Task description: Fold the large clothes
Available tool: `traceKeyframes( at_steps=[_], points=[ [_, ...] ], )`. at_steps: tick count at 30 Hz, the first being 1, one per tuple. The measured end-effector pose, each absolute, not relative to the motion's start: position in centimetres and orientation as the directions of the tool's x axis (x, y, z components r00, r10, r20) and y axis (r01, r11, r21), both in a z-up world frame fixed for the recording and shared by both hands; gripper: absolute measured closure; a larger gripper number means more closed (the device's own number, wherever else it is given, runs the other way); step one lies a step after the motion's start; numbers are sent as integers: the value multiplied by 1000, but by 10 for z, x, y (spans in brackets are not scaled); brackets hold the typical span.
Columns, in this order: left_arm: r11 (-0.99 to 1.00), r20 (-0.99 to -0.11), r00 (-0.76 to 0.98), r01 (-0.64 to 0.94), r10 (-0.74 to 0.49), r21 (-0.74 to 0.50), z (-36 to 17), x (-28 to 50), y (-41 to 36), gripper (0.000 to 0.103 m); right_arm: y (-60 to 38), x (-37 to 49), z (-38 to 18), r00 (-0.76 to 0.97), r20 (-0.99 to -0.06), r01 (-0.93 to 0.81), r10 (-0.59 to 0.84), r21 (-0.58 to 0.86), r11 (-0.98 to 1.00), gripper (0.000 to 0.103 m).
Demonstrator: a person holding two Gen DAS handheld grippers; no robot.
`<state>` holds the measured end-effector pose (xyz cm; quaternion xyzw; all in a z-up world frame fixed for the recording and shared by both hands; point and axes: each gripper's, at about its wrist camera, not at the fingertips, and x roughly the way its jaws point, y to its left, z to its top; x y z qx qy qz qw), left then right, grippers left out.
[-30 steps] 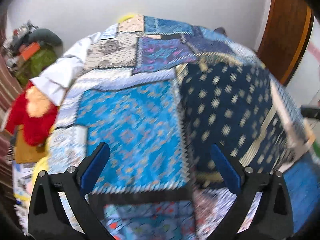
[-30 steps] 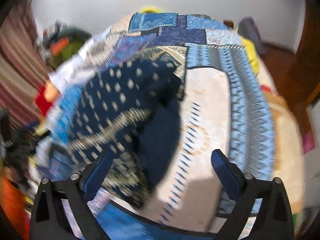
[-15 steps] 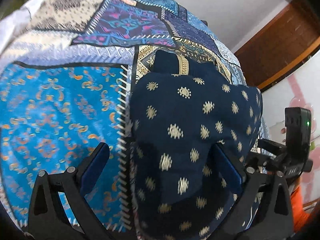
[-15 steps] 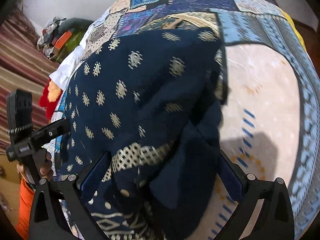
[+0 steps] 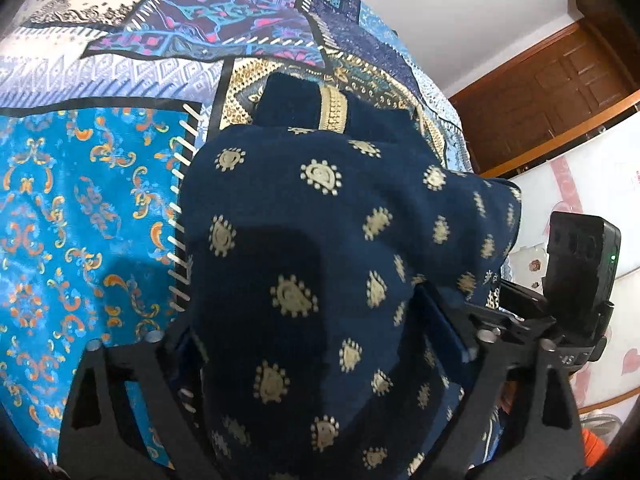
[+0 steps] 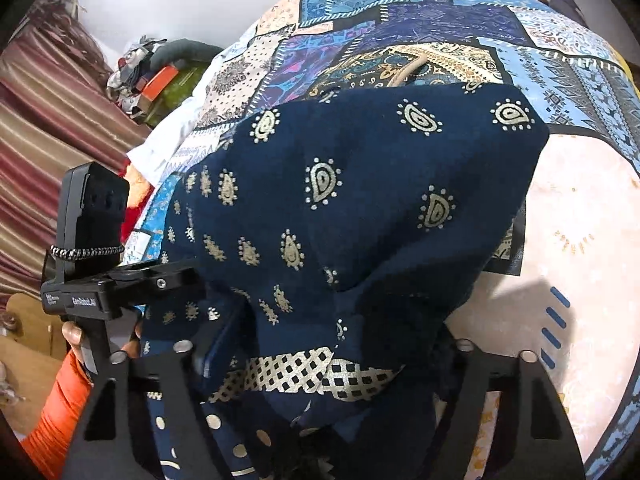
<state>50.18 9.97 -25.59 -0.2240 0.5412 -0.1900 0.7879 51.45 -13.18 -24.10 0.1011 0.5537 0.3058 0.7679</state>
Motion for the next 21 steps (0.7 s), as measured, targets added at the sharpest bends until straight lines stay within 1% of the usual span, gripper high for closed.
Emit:
traceKeyframes(
  at_steps=[2,3,5,8,11,16,18,21],
  points=[
    [836,-768,359,71,-530,-544,-248,496,100,27,-134,510,-236,215,-786,-365,579,485,795,52],
    [840,-767,368,80,-526,-537,-243,493,100,29,-135,507,-232,226,-788,-374,573,473,798,56],
    [846,-761,390,109,-519,-521,-229,485,98,36,-136,500,-219,253,-784,-397,567,451,800,70],
    [857,-756,416,137,-505,-496,-210,476,95,43,-136,491,-200,277,-774,-420,570,436,796,80],
    [857,-744,438,154,-505,-491,-191,468,96,47,-133,480,-177,308,-759,-436,574,424,794,82],
    [861,-715,491,177,-497,-477,-152,444,107,48,-130,460,-133,355,-725,-472,590,406,782,83],
    [866,-721,492,168,-487,-471,-146,439,113,48,-127,455,-124,352,-723,-480,595,406,778,83],
    [872,-742,478,128,-471,-472,-152,430,126,48,-114,449,-121,335,-733,-482,592,407,776,83]
  ],
)
